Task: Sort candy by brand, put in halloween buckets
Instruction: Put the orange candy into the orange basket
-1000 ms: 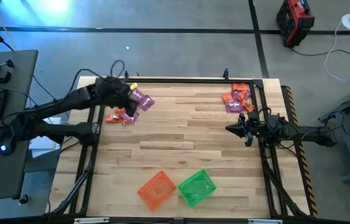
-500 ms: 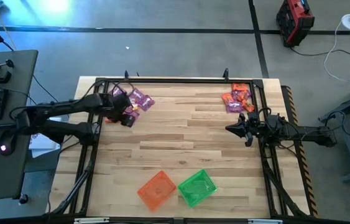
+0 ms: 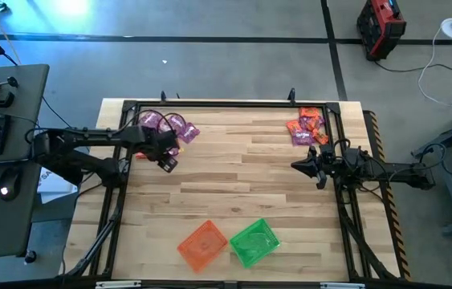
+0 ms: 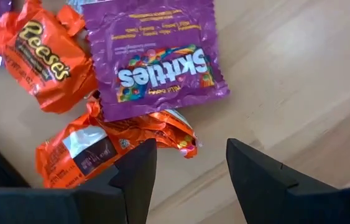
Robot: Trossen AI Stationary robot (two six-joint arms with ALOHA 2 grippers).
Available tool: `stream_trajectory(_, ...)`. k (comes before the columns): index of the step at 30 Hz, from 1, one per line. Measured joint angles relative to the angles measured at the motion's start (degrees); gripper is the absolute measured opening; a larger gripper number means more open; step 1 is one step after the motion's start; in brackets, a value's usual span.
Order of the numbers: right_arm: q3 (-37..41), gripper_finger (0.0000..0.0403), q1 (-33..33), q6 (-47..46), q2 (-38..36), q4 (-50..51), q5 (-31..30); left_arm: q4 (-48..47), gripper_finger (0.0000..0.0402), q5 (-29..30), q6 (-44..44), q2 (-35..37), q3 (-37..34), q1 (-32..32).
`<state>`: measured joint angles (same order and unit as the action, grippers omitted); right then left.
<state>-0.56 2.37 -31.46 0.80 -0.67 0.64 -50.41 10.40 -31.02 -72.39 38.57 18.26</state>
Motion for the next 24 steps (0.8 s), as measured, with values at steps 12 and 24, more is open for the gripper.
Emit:
stream_trajectory(12,0.0,0.0000,0.0,0.0,0.0,0.0,0.0,1.0,0.0182,4.5,2.3,-7.1,0.0,-3.0)
stream_trajectory(24,0.0,0.0000,0.0,0.0,0.0,0.0,0.0,0.6,0.0036,5.3,3.2,-6.5,0.0,-3.4)
